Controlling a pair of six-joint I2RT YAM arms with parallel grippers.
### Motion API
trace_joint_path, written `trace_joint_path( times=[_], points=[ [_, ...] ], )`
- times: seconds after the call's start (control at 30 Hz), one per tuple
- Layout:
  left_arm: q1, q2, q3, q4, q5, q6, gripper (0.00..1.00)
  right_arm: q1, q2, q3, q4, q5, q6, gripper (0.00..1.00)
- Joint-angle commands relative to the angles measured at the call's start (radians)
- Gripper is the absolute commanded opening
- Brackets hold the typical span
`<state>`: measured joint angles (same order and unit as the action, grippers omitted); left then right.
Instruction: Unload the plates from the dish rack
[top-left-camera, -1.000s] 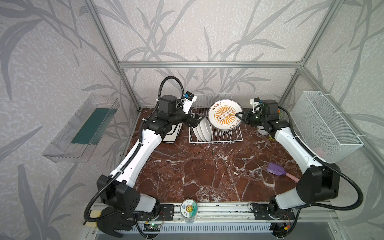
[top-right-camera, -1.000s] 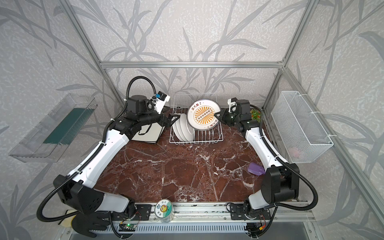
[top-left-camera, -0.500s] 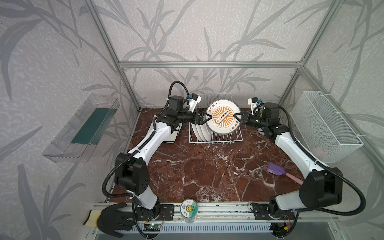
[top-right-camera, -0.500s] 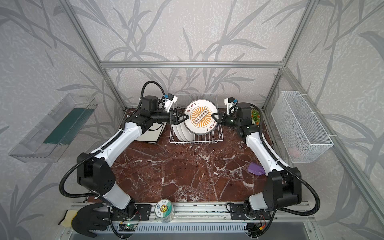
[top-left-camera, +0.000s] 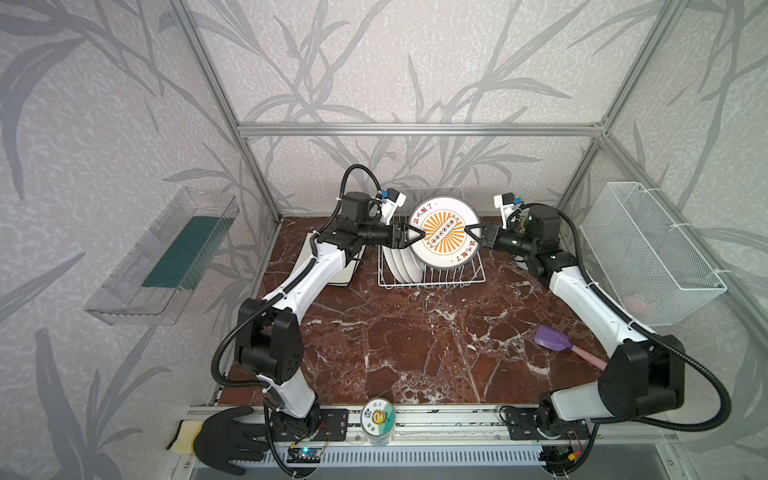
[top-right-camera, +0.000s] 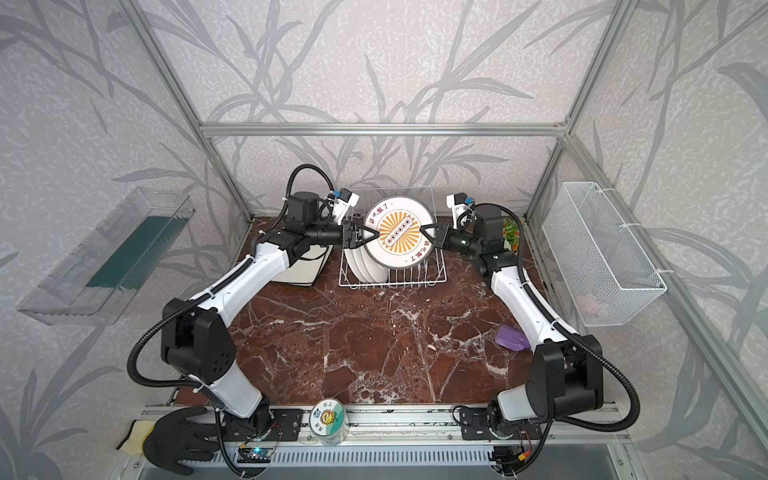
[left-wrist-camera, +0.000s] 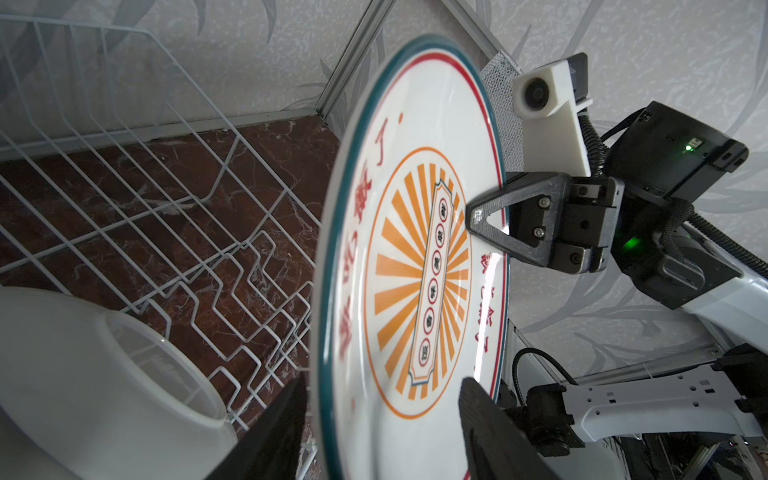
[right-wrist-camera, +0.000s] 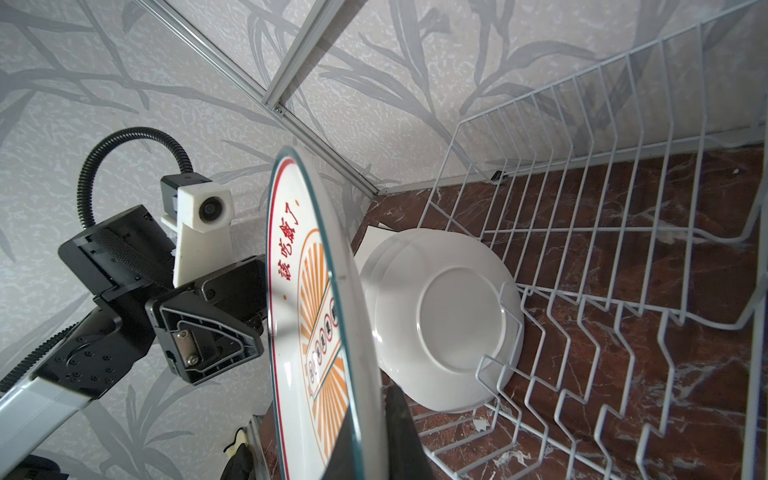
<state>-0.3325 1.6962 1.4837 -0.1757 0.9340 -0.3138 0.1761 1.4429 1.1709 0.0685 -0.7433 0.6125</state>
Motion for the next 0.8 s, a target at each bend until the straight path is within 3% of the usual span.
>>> trace_joint_path(
  times=[0.0, 0.23, 0.47, 0.6, 0.7, 0.77],
  points=[
    [-0.003, 0.000, 0.040, -0.010, 0.019, 0.007, 0.49, 0.006, -0.020, -0.001, 0.076, -0.036, 0.004, 0.00],
    [-0.005, -0.023, 0.028, -0.016, -0.004, 0.021, 0.26, 0.008, -0.004, 0.004, 0.057, -0.033, 0.000, 0.00],
    [-0.006, -0.028, 0.017, 0.001, -0.005, -0.003, 0.13, 0.012, -0.007, -0.003, 0.045, -0.045, -0.010, 0.02],
    [-0.005, -0.034, -0.004, 0.050, -0.006, -0.042, 0.01, 0.011, -0.015, -0.006, 0.022, -0.047, -0.029, 0.08],
    [-0.005, -0.036, -0.009, 0.069, -0.011, -0.070, 0.00, 0.010, -0.018, -0.002, 0.003, -0.044, -0.039, 0.12],
    [-0.005, -0.049, -0.010, 0.066, -0.035, -0.082, 0.00, 0.011, -0.019, 0.004, -0.011, -0.043, -0.045, 0.22]
  ],
)
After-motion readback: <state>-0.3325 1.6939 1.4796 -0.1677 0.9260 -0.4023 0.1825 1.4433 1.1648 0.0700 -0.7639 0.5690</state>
